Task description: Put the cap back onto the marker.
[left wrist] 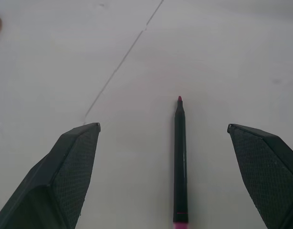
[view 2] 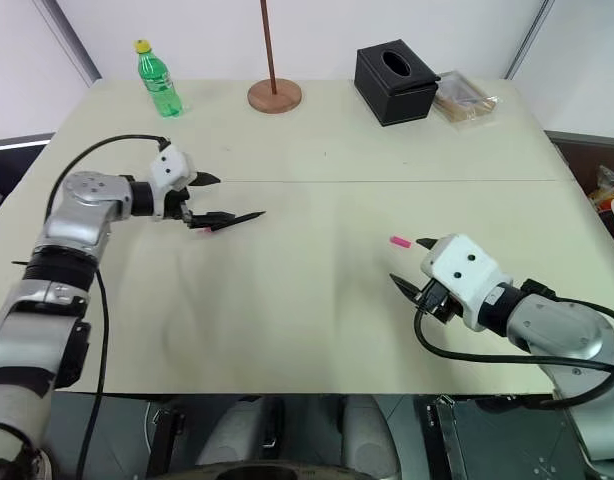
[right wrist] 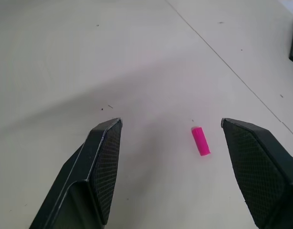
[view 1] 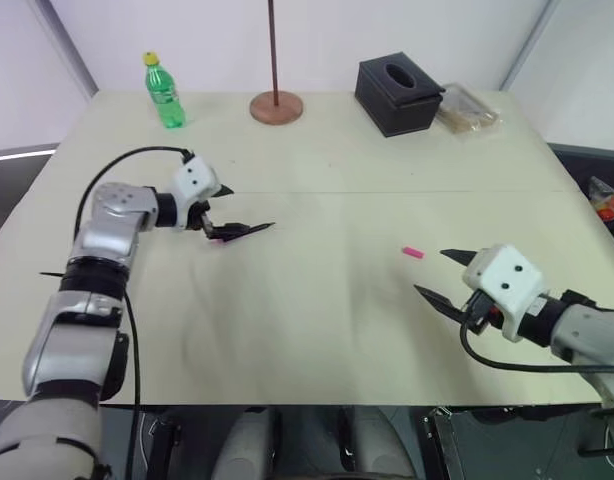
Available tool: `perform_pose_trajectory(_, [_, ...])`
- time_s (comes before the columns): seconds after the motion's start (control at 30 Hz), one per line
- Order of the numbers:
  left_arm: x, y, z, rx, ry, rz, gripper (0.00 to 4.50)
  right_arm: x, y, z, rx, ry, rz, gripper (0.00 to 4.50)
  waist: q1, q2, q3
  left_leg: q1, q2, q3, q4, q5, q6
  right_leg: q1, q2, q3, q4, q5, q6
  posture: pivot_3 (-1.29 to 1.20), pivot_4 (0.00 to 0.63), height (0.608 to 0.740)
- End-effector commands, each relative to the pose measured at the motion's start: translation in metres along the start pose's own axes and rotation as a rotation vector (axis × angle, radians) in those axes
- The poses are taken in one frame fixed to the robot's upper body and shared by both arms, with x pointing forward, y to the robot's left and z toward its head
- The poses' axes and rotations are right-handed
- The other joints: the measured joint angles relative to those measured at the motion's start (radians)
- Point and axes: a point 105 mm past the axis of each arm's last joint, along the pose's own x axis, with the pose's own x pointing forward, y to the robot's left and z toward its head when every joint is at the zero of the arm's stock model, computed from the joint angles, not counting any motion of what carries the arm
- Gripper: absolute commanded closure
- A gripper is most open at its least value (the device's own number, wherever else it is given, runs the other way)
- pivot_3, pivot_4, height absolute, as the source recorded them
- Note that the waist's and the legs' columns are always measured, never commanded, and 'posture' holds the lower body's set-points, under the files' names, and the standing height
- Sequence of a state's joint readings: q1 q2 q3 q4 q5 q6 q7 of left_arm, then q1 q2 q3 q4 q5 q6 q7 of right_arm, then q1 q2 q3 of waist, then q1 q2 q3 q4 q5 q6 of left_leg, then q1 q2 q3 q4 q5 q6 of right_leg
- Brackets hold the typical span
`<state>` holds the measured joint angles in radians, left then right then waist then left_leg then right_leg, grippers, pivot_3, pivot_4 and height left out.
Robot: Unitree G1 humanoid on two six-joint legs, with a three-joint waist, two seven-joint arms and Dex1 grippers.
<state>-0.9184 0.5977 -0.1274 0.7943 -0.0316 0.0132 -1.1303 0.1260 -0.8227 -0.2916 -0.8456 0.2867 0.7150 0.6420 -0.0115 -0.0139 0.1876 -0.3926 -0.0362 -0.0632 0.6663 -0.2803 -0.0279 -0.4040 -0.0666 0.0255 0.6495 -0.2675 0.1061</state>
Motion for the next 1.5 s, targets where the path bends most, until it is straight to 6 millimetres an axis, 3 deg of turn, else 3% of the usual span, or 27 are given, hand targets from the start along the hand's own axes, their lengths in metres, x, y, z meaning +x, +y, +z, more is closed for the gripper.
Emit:
perform_pose_trajectory(0.03, [0.003, 0.013, 0.006, 0.019, 0.0, 0.047, 0.03, -0.004, 0.002, 0.01, -0.031, -0.028, -0.041, 1.11, 0.0, 0.0, 0.0, 0.0, 0.0, 0.0, 0.0, 0.0, 0.0, 0.0, 0.0, 0.0, 0.0, 0.0, 0.0, 0.0, 0.15, 0.74])
perform_pose_trajectory(0.4, [0.023, 0.006, -0.019, -0.006, 0.121, 0.018, 0.03, -0.01, 0.009, 0.008, -0.008, -0.016, -0.105, 1.11, 0.001, -0.001, 0.0, 0.0, -0.001, 0.0, 0.0, 0.0, 0.0, 0.0, 0.0, 0.0, 0.0, 0.0, 0.0, 0.0, 0.15, 0.74])
perform_pose_trajectory(0.8, [0.021, 0.0, -0.041, -0.026, 0.232, -0.008, 0.03, -0.011, 0.009, 0.009, -0.013, -0.013, -0.119, 1.11, 0.0, -0.001, 0.0, 0.001, -0.001, 0.0, 0.0, 0.0, 0.0, 0.001, 0.0, 0.0, 0.001, 0.0, 0.0, 0.0, 0.15, 0.74])
perform_pose_trajectory(0.9, [0.02, -0.003, -0.045, -0.039, 0.255, -0.026, 1.29, -0.01, 0.008, 0.009, -0.015, -0.012, -0.117, 1.11, -0.001, -0.001, -0.001, 0.001, -0.001, 0.0, 0.0, 0.0, 0.0, 0.001, 0.0, 0.0, 0.001, 0.0, 0.0, 0.0, 0.15, 0.74])
perform_pose_trajectory(1.1, [0.016, -0.005, -0.051, -0.07, 0.284, -0.049, 4.35, -0.01, 0.007, 0.009, -0.024, -0.012, -0.111, 1.11, -0.003, -0.001, -0.001, 0.002, -0.001, 0.0, 0.001, 0.0, 0.0, 0.001, 0.001, 0.0, 0.002, 0.0, 0.0, 0.0, 0.15, 0.74])
perform_pose_trajectory(1.33, [0.015, -0.009, -0.049, -0.082, 0.261, -0.078, 4.46, -0.01, 0.006, 0.009, -0.03, -0.009, -0.106, 1.11, -0.005, -0.001, -0.001, 0.002, 0.0, 0.0, 0.001, 0.0, 0.0, 0.001, 0.002, 0.0, 0.002, 0.0, 0.0, 0.0, 0.15, 0.74])
perform_pose_trajectory(1.5, [0.022, -0.008, -0.024, -0.047, 0.16, -0.116, 4.46, -0.009, 0.002, 0.005, -0.024, -0.004, -0.103, 1.11, -0.002, -0.001, -0.001, 0.002, 0.0, 0.0, 0.001, 0.0, 0.0, 0.001, 0.002, 0.0, 0.002, 0.0, 0.0, 0.0, 0.15, 0.74])
